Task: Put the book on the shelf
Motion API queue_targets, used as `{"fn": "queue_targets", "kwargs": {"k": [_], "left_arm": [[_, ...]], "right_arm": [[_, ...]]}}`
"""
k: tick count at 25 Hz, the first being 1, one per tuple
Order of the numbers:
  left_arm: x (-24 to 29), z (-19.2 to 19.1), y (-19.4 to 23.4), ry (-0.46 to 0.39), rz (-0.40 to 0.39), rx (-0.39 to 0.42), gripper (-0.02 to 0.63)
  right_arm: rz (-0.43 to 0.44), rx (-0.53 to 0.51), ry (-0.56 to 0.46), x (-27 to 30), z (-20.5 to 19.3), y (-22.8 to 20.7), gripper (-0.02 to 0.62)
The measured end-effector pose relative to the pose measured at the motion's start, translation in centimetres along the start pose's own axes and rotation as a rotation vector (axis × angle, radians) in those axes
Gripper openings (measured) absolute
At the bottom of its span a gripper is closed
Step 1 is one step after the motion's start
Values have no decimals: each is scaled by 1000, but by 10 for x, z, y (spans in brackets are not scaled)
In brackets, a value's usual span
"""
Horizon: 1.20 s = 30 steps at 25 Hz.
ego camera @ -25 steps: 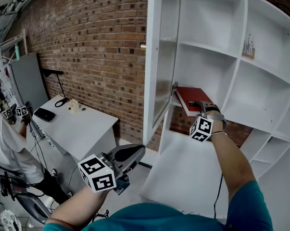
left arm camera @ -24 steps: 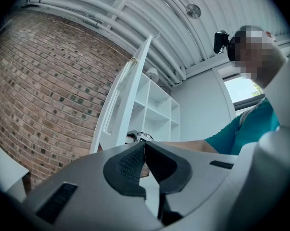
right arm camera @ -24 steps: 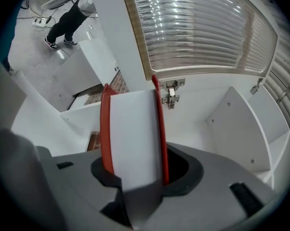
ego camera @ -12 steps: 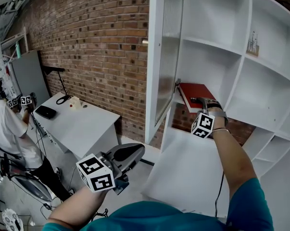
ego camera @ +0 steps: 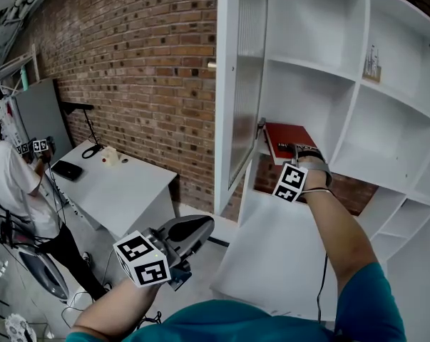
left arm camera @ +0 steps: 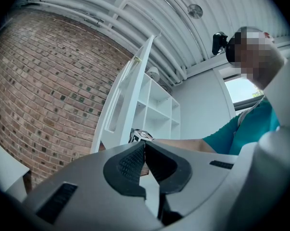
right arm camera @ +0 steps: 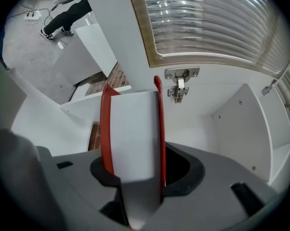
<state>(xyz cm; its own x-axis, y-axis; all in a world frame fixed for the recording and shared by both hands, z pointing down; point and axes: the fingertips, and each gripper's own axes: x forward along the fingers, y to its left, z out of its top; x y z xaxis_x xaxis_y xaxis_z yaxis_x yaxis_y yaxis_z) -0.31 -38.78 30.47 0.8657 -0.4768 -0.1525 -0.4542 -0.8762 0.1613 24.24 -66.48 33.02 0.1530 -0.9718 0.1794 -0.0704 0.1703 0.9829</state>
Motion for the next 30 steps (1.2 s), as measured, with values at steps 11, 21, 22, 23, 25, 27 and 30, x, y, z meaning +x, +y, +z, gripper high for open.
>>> {"fn": "queue_targets", "kwargs": {"k": [11, 21, 22, 23, 25, 27, 30], "left_arm": [[0, -3, 0, 0, -6, -5, 17], [-2, -3, 1, -2, -4, 0, 17], [-2, -4, 0, 0, -6, -1, 17], [-1, -5, 0, 2, -8, -1, 17], [2, -5, 0, 2, -15, -3, 17], [4, -6, -2, 2, -21, -5, 17], [5, -6, -5, 1, -31, -4, 17]], "right_arm": [[214, 90, -59, 3, 4, 15, 268], [234, 201, -136, -11, 11, 17, 291], [233, 216, -136, -11, 9, 17, 296], [229, 227, -136, -11, 8, 16, 300], [214, 239, -136, -9, 5, 13, 306], [216, 256, -146, -12, 5, 12, 313], [238, 278, -160, -17, 6, 14, 331]]}}
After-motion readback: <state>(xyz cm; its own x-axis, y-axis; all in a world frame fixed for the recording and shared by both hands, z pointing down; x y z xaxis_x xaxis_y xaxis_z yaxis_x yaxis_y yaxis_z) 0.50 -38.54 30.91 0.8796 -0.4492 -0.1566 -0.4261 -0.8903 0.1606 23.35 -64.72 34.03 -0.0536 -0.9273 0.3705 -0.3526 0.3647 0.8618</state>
